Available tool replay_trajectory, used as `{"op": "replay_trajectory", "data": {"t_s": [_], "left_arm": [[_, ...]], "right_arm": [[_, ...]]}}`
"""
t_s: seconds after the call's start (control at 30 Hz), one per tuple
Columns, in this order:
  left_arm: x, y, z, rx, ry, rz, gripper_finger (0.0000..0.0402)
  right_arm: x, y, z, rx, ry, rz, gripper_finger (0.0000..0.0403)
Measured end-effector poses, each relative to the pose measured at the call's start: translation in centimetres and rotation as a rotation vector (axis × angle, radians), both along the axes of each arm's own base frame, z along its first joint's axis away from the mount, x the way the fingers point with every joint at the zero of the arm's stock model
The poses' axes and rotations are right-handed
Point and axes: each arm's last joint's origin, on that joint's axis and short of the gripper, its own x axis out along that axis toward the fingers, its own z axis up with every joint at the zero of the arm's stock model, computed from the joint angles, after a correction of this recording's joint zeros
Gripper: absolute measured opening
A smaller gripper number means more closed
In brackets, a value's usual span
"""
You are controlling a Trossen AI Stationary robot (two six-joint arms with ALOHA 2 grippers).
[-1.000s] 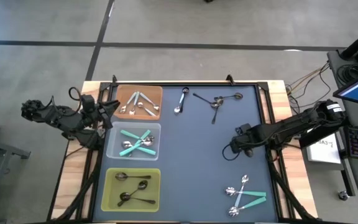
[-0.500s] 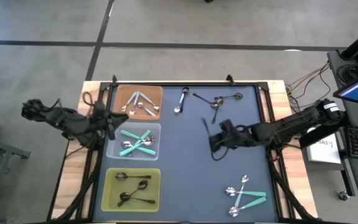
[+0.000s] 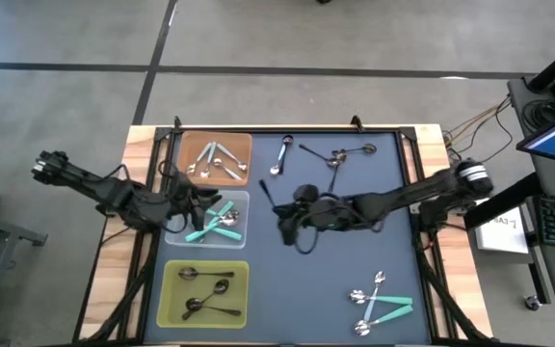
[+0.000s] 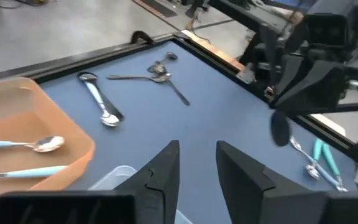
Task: Sort silverware by color (type)
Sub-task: Put the black spoon into the yellow bin
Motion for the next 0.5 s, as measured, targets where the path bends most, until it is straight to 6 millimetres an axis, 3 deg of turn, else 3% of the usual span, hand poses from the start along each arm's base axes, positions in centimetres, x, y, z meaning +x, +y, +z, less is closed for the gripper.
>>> {"op": "replay_trajectory", "data": {"t_s": [0.27, 0.5], "left_arm": [[1.2, -0.6, 0.2, -0.003, -0.038, -0.034, 0.0151], [1.1, -0.4, 0.3, 0.008, -0.055, 0.002, 0.0166]], "right_arm": [[7.0, -1.1, -1.9, -0.142, 0.066, -0.003, 0.0009], [10.6, -1.5, -1.9, -0.281, 0.074, 0.031, 0.0009]]}}
